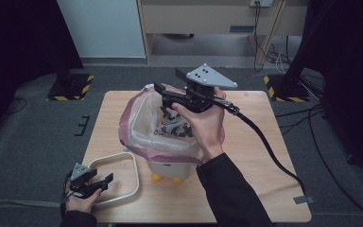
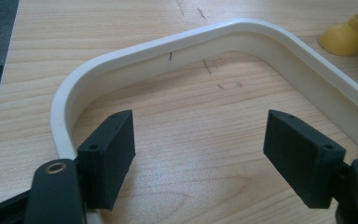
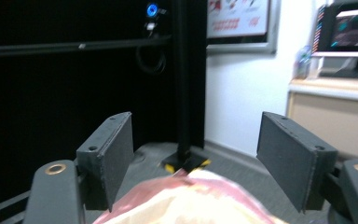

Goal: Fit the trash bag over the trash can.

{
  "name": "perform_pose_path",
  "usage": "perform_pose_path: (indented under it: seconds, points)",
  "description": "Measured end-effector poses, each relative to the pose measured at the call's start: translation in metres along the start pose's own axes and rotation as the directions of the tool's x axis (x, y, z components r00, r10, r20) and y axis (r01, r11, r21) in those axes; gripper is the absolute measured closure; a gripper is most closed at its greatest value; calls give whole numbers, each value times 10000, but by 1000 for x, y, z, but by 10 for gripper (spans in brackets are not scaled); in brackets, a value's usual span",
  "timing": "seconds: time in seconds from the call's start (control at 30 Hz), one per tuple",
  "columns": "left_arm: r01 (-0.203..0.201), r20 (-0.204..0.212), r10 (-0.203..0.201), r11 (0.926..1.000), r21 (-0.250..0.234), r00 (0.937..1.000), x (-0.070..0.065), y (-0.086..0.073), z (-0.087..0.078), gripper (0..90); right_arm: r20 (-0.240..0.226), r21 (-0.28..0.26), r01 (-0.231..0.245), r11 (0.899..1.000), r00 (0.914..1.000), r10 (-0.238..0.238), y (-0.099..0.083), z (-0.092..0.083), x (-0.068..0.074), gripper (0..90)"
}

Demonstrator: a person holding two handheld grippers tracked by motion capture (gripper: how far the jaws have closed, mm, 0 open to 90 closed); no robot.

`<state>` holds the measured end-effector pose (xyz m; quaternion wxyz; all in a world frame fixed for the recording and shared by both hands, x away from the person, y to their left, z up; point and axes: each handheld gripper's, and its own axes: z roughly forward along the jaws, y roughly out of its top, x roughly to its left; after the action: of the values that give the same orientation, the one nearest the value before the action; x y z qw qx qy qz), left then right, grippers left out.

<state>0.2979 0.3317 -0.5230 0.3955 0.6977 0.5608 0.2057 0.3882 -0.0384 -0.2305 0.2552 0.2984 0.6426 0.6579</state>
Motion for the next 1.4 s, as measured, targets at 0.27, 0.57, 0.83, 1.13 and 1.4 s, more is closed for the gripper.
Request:
perform_pose_path:
  seconds: [0.27,0.57,0.83,1.13,1.4]
  points:
    - [55,-15,-55,10000,-63,10000,0,0,-1,245,1261,-287,560,9980,9907,-520,11,-20,-3,286]
    - [60,-35,-60,9999,-89,10000,0,0,-1,245,1456,-636,900,9939,9861,-800,19,-39,0,294]
    - [49,-46,-50,9999,-100,10000,1,0,-2,245,1432,-401,881,9953,9863,-815,9,-49,-4,292]
    - [81,-66,-82,9999,-137,9999,1,0,-2,246,1768,-442,577,9974,9830,-491,-10,-68,-26,286]
    - [51,-123,-53,9999,-141,9999,1,0,-2,251,2172,-260,440,9987,9754,-373,-34,-93,-47,266]
